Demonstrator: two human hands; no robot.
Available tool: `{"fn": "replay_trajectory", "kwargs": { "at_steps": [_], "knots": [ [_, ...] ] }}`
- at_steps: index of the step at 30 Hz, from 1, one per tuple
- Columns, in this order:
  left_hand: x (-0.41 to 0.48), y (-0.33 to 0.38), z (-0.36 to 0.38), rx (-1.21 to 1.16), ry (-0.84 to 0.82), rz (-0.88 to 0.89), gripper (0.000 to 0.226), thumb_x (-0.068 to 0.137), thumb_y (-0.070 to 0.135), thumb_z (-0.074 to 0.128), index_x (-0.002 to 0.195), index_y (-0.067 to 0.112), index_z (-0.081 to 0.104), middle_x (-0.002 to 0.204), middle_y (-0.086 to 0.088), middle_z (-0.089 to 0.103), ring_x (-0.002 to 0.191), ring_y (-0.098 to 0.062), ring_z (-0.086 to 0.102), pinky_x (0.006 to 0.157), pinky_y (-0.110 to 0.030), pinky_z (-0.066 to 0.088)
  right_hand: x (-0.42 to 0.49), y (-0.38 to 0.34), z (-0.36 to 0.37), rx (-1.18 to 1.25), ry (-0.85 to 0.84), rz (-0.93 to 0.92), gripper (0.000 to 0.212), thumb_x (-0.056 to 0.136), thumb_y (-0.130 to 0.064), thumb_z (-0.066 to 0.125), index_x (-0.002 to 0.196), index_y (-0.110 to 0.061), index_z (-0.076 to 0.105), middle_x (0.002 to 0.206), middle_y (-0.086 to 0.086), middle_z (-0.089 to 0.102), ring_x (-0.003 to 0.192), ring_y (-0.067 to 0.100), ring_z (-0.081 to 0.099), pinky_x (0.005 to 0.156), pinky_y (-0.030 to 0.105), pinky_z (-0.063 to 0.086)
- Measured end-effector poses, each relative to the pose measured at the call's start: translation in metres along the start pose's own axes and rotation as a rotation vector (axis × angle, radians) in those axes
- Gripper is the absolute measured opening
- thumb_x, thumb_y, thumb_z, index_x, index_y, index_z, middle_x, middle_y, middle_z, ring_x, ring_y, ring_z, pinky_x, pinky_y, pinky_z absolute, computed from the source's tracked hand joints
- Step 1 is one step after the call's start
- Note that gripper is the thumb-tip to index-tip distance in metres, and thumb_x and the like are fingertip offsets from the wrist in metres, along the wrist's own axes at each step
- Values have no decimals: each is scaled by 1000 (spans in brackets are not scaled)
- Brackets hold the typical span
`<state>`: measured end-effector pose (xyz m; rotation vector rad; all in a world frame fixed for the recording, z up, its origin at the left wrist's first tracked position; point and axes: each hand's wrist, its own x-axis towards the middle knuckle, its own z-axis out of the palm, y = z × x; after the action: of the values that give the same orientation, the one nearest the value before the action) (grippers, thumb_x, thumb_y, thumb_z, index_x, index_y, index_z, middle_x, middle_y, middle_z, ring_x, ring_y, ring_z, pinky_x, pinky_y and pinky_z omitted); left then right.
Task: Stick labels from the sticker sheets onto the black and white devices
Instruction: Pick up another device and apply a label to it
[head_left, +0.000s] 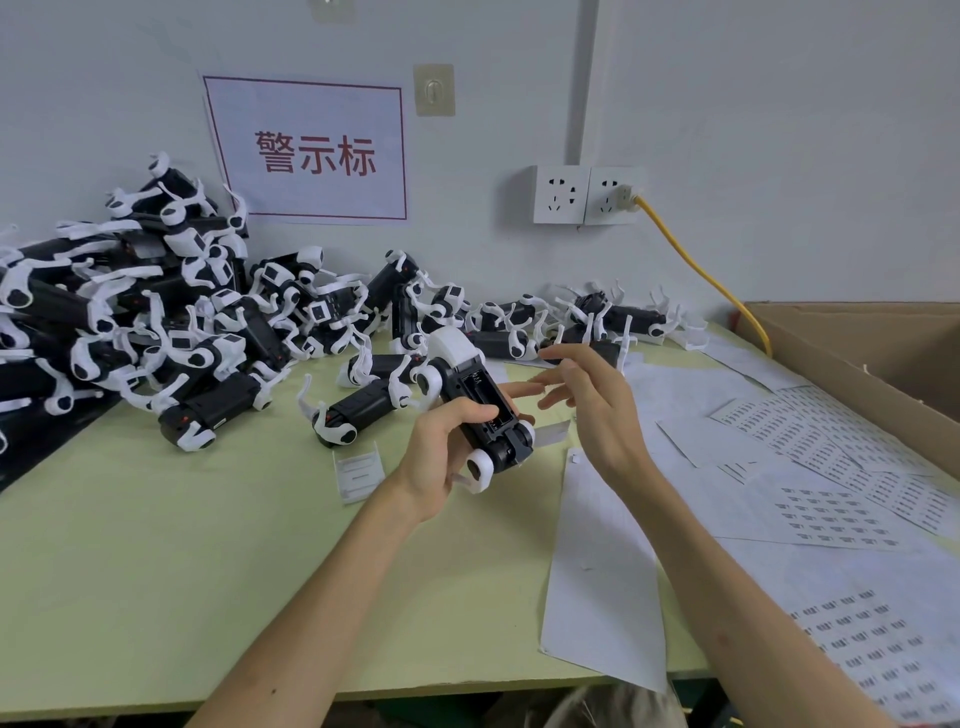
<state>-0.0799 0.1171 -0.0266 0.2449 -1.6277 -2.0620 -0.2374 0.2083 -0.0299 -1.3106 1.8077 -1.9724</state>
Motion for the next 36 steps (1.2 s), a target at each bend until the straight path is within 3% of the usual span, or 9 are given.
{"fn": "replay_trajectory", "kwargs": {
  "at_steps": [2,6,9,11,13,19,30,34,36],
  "knots": [
    [-1,2,1,-2,-5,8,26,68,36,62,86,28,80,119,-2,71,112,-27,63,59,-24,45,3,1,-2,-13,25,55,26,101,-15,45,101,-13,71,86,6,75,72,14,65,67,15,47],
    [1,0,-1,-22,5,60,30,70,34,62,92,24,80,131,-12,67,111,-26,63,87,-42,46,6,-1,-6,-20,-69,259,28,100,-13,51,86,-7,73,82,6,76,71,7,66,68,17,45],
    [2,-2,-2,9,24,33,43,67,37,64,104,22,80,127,-11,67,110,-25,63,76,-37,41,4,-4,-4,42,-171,338,30,102,-18,51,86,-5,73,90,12,78,84,19,71,79,28,49],
    [2,-4,-3,24,47,16,45,66,39,65,105,21,80,120,-14,66,108,-27,61,66,-32,37,4,-7,-3,90,-187,351,28,102,-19,53,89,-4,73,95,14,77,87,23,71,79,27,51],
    [3,-5,-3,20,49,42,41,66,36,65,101,18,79,127,-23,64,108,-29,61,77,-36,42,5,-8,-4,126,-162,373,21,100,-17,57,94,-4,72,91,11,75,85,23,68,79,26,50],
    [4,-7,-5,60,18,59,32,68,35,65,94,23,79,137,-17,62,109,-27,61,90,-48,38,5,-8,-7,182,-115,374,10,97,-12,65,89,-10,70,81,4,70,73,14,63,70,19,50],
    [6,-11,-10,119,5,12,34,71,40,64,100,27,78,138,-15,61,109,-24,62,89,-49,31,5,-8,-7,104,-80,324,13,95,-7,66,83,-12,71,78,4,69,70,15,61,65,15,51],
    [8,-12,-9,139,62,1,46,71,38,66,114,24,76,118,-10,68,107,-27,63,104,-61,43,5,-5,-6,59,-7,275,16,93,-6,68,80,-14,71,72,1,68,62,10,60,66,19,50],
    [8,-10,-7,140,121,-23,53,68,43,69,116,23,74,106,2,69,103,-23,65,89,-53,58,6,-5,-7,62,41,256,15,94,-7,67,82,-15,70,72,0,69,61,10,60,67,22,50]
  ]
}}
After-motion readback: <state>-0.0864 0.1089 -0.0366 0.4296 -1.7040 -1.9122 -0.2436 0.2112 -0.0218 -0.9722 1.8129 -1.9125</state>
